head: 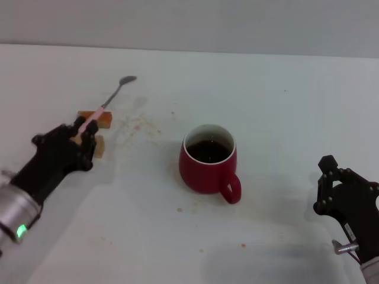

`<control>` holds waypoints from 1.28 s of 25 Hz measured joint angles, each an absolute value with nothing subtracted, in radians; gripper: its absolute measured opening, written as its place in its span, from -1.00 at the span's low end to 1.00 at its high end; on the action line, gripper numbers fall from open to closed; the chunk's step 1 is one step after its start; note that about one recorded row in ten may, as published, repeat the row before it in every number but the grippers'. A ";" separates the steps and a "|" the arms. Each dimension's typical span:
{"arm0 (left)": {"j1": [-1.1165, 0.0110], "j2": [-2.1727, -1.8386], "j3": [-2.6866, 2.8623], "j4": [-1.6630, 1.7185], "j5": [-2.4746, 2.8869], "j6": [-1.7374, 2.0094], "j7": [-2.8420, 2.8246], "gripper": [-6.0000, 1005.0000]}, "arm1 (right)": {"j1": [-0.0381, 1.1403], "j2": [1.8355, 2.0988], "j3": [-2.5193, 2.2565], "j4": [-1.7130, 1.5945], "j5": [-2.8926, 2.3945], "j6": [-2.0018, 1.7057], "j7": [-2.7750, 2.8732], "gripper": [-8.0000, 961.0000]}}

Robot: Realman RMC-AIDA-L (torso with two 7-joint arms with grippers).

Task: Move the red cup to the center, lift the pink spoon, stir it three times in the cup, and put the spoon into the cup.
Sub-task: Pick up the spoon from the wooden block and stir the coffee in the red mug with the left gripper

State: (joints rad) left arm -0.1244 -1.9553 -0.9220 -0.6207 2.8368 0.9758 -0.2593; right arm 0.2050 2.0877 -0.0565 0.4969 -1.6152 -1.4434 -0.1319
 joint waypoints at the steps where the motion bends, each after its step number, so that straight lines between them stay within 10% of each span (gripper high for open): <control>1: -0.124 -1.914 -0.923 -0.703 2.860 0.889 -0.302 -0.65 | 0.204 2.088 -0.057 0.497 -1.615 -1.445 -0.132 -0.98; 13: -0.210 -1.538 -0.929 -1.366 2.891 0.269 -0.339 -0.65 | 0.199 2.085 -0.061 0.492 -1.615 -1.454 -0.132 -0.99; 21: -0.309 -1.361 -0.900 -1.597 2.889 0.047 -0.352 -0.65 | 0.198 2.085 -0.061 0.492 -1.615 -1.472 -0.132 -0.98; 26: -0.354 -1.269 -0.888 -1.736 2.885 -0.083 -0.318 -0.65 | 0.194 2.085 -0.059 0.492 -1.612 -1.478 -0.132 -0.98; 32: -0.377 -1.234 -0.880 -1.833 2.837 -0.174 -0.209 -0.65 | 0.187 2.084 -0.054 0.491 -1.611 -1.480 -0.132 -0.98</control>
